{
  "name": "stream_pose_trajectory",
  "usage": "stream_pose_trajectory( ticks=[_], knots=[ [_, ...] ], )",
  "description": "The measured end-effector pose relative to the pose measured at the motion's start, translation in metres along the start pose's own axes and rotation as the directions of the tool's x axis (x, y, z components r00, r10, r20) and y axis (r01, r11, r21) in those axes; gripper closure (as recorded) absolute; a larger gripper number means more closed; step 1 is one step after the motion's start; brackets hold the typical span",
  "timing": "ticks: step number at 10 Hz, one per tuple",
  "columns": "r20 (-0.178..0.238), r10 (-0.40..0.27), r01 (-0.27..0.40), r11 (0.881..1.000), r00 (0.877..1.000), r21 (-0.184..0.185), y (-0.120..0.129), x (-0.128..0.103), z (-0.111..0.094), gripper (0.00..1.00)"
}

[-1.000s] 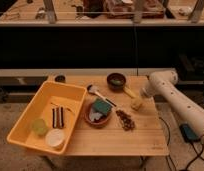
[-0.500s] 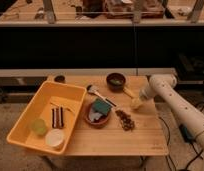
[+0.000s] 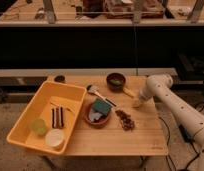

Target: Place apple in plastic cup

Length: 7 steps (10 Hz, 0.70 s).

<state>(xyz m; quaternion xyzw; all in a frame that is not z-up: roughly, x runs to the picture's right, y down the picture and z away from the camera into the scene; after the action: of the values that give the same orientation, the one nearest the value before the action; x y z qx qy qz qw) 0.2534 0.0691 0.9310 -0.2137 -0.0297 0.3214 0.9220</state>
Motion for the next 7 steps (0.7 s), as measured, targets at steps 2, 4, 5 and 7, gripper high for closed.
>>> stream_pose_trajectory(
  ticks=[2,4,5,7],
  knots=[
    [0.025,0.012,-0.012,1.000,1.000,0.000,0.000,-0.007,-0.012,0.96],
    [0.138,0.001,0.000,1.000,0.990,-0.007,0.002,-0.025,-0.046,1.00],
    [0.185,-0.006,0.008,1.000,0.983,-0.010,0.005,-0.034,-0.065,1.00],
    [0.347,-0.028,0.036,0.999,0.937,-0.019,0.011,-0.061,-0.120,1.00]
  ],
)
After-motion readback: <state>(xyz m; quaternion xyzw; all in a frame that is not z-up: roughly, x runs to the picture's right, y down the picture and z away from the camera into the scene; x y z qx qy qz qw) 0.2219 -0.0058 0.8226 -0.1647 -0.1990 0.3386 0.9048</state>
